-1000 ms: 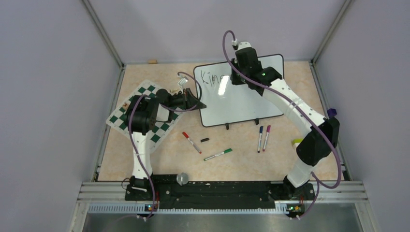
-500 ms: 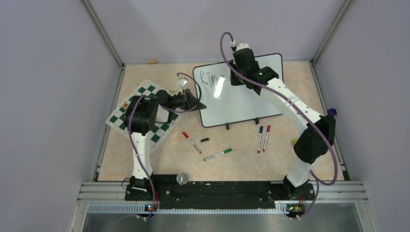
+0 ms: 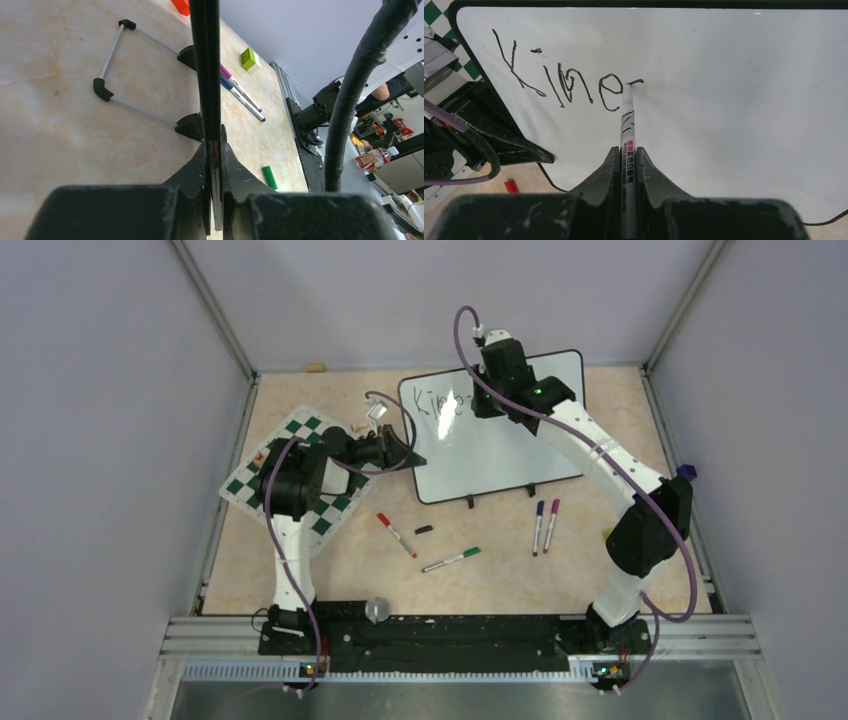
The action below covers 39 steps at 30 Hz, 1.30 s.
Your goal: Write a sentence on the whiteboard
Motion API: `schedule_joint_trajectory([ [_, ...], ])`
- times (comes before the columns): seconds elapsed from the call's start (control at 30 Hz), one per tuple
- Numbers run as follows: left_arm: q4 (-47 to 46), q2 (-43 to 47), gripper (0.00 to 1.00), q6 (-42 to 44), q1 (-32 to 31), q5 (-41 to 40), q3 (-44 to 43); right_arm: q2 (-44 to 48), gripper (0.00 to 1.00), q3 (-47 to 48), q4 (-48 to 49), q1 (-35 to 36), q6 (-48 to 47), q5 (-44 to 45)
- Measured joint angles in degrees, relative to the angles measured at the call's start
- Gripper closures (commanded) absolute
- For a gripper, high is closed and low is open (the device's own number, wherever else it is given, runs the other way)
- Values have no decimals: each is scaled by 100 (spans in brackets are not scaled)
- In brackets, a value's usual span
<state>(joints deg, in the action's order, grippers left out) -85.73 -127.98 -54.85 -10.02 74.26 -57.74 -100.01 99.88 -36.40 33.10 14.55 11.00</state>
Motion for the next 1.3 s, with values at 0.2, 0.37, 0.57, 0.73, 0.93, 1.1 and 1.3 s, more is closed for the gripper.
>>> schedule_joint_trajectory([
  [0.2,0,2,100,7,0,0,0,0,100,0,-96,0,-11,-59],
  [0.37,0,2,100,7,0,-2,0,0,100,0,-238,0,-50,-31],
  [0.57,2,2,100,7,0,-13,0,-2,100,0,-363,-4,-52,184],
  [0.73,4,0,100,7,-2,-15,0,-2,100,0,-417,-17,-52,221],
  [0.93,2,0,100,7,-2,-15,0,0,100,-2,-450,-26,-70,142],
  [1.1,2,2,100,9,-4,-15,0,0,100,-7,-450,-26,-103,-9],
  [1.3,0,2,100,13,-7,-22,0,-2,100,-7,-431,-26,-105,-186],
])
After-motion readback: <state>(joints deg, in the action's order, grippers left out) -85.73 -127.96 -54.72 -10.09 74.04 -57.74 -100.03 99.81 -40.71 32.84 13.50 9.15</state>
